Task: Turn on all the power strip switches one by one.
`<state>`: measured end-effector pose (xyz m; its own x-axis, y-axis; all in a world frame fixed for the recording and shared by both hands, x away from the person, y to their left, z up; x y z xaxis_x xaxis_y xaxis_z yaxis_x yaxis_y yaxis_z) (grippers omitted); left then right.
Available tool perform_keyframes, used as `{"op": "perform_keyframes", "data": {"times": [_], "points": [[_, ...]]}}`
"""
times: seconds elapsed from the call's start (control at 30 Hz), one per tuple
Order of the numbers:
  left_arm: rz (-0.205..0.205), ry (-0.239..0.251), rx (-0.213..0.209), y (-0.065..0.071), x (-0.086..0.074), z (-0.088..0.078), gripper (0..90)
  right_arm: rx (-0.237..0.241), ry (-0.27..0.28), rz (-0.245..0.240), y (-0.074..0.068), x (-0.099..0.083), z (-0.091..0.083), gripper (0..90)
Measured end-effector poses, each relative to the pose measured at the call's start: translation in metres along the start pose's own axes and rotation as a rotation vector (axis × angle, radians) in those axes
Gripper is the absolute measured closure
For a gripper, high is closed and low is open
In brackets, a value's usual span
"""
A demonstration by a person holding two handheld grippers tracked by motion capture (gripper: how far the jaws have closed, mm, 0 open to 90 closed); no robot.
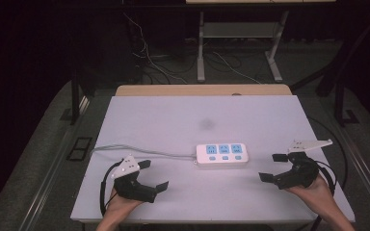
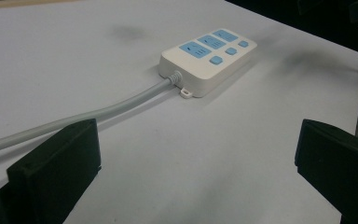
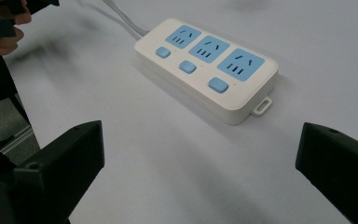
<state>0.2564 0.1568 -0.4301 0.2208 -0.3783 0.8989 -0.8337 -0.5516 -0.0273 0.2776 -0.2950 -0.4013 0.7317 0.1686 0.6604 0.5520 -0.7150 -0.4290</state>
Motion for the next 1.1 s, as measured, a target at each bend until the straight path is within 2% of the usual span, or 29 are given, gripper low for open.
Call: {"op": "perform_keyframes", "data": {"times": [0.4, 1.1], "points": [[0.000, 0.000, -0.005, 0.000, 0.000, 0.001, 0.0, 0.002, -0.045, -0.038, -0.004, 0.020, 0.003, 0.9], [-0.004, 0.007, -0.007, -0.001, 0.000, 0.000, 0.0, 0.001, -0.121, -0.107, -0.015, 0.048, 0.023, 0.9]]}}
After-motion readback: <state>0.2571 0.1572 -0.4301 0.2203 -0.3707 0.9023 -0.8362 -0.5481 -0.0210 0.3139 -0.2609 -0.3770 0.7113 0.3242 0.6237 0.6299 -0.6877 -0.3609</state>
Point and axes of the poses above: each handheld gripper's, and its own axes: z roughly forward along the jaws, x roughly out of its top, y roughly to its right, the point moved 2 cm from there along z, roughly forward along the jaws, and after that the axes turned 13 degrees about z, right-handed, at the moved point
